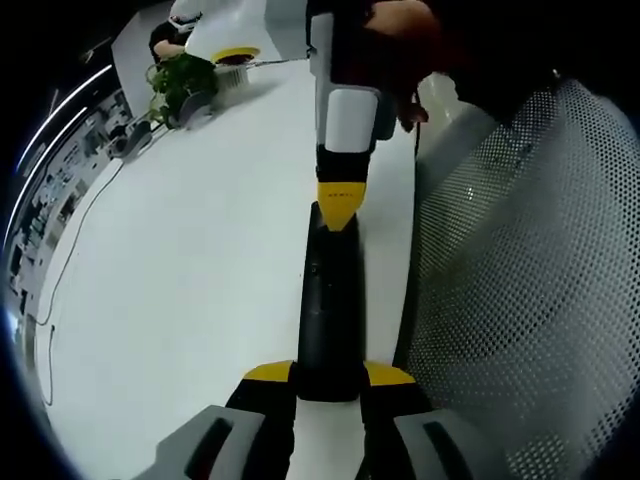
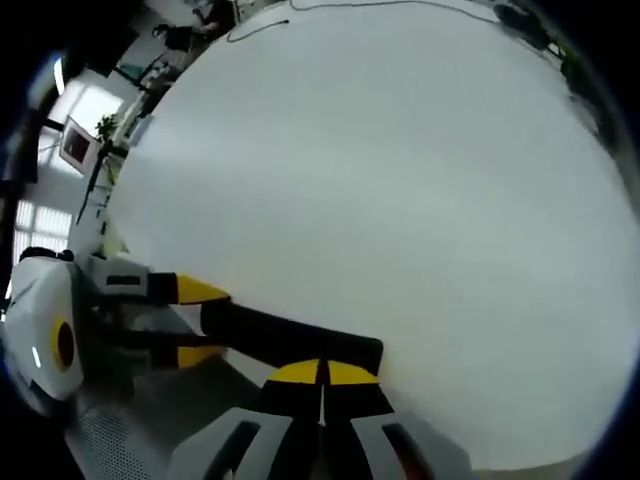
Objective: Press the specified remote control buttons in sequence, fully releasing each button before pressing the next.
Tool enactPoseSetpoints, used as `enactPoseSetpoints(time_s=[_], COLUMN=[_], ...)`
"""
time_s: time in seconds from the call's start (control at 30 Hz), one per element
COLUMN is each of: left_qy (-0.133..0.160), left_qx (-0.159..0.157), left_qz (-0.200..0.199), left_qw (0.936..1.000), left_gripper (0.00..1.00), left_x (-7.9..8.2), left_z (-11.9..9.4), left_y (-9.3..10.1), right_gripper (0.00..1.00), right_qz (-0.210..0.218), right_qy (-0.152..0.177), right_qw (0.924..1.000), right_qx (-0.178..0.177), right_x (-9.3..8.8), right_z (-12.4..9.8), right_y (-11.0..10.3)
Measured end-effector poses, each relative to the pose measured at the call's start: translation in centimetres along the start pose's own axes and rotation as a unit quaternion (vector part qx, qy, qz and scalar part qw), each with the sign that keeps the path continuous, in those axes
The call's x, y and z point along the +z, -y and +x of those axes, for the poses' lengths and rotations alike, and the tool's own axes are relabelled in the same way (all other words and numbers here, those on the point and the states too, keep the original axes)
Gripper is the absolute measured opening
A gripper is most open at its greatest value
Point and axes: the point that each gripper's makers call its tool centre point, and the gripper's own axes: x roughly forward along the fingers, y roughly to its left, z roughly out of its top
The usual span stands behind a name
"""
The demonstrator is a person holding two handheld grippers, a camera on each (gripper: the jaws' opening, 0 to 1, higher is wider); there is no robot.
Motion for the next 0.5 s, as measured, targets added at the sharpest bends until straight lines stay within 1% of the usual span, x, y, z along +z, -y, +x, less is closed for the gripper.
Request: enactPoseSetpoints(time_s=[0.07,0.2,0.27,0.3,0.37,0.43,0.5], left_qy=[0.0,0.001,0.0,0.001,0.002,0.003,0.002], left_qx=[-0.001,-0.001,-0.001,-0.001,0.0,0.0,0.001], left_qz=[0.0,-0.002,-0.003,-0.003,-0.003,-0.004,-0.002], left_qw=[1.0,1.0,1.0,1.0,1.0,1.0,1.0], left_gripper=[0.24,0.24,0.24,0.24,0.24,0.24,0.24], left_x=[0.0,0.0,0.01,0.01,0.01,0.0,0.01], left_z=[0.01,0.05,0.06,0.06,0.06,0.07,0.07], left_y=[-0.02,-0.04,-0.05,-0.05,-0.05,-0.08,-0.07], right_gripper=[0.0,0.0,0.0,0.0,0.0,0.0,0.0], right_qz=[0.002,-0.004,-0.039,-0.04,-0.043,-0.036,-0.04], right_qy=[-0.004,-0.009,-0.016,-0.019,-0.025,-0.024,-0.021], right_qw=[1.0,0.9998,0.9983,0.9981,0.9978,0.9983,0.9984], right_qx=[0.0,-0.017,-0.039,-0.043,-0.043,-0.038,-0.034], right_x=[0.14,0.1,0.07,0.06,0.13,0.19,0.12], right_z=[0.1,0.17,0.18,0.27,0.3,0.25,0.23], right_y=[0.01,0.01,0.15,-0.06,-0.03,0.21,0.18])
